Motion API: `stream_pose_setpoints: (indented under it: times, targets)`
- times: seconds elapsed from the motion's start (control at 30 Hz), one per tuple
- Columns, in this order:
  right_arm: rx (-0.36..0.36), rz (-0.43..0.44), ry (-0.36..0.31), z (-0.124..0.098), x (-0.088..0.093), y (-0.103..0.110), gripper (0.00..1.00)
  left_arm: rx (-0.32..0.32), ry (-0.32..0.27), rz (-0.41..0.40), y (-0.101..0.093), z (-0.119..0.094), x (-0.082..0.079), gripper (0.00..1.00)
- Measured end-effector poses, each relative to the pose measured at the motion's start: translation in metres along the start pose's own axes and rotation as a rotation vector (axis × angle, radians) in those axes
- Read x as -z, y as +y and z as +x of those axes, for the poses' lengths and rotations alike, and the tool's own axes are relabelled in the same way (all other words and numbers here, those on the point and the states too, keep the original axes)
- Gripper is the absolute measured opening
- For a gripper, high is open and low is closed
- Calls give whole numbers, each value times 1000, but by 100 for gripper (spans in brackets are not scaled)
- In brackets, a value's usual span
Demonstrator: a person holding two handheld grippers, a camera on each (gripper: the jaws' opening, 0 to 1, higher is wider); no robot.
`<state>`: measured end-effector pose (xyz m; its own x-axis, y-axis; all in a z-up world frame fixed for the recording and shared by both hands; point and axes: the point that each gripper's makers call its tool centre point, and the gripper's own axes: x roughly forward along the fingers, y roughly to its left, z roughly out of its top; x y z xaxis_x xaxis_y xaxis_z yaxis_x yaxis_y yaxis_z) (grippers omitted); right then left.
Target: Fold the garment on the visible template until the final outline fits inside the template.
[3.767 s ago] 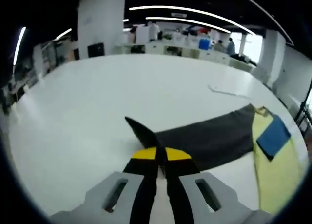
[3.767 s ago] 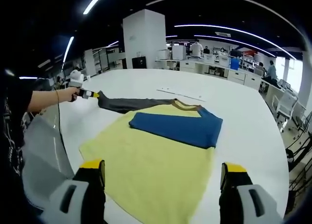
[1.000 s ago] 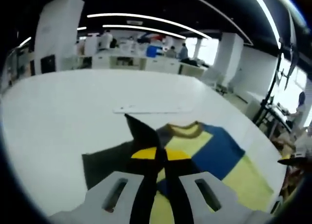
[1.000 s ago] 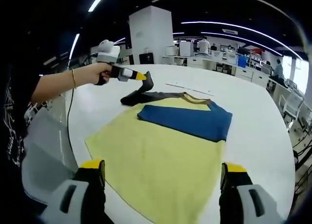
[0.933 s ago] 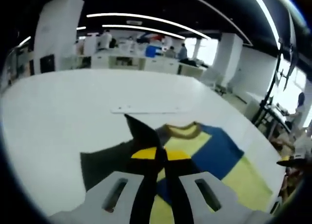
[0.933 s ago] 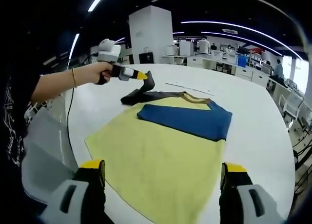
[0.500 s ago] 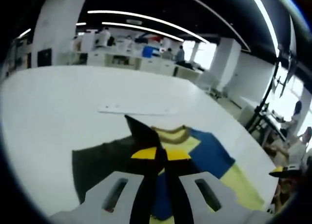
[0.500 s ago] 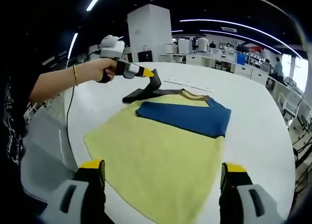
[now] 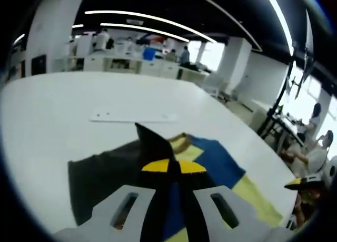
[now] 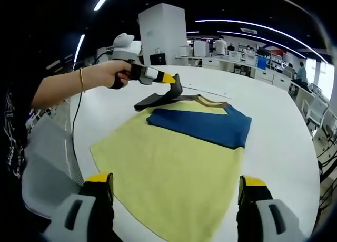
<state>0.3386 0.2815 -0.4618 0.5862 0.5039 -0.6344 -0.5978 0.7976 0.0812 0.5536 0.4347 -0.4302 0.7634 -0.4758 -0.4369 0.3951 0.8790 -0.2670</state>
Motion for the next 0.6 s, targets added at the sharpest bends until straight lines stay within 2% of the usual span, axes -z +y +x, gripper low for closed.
stream_pose_setpoints:
  times: [0.33, 0.6]
  targets:
    - [0, 5, 7, 1, 2, 0, 100, 47, 4, 16, -24, 9, -2, 1]
    - [-6, 8, 17, 2, 6, 2, 100, 79, 20, 34, -44, 15, 4, 1]
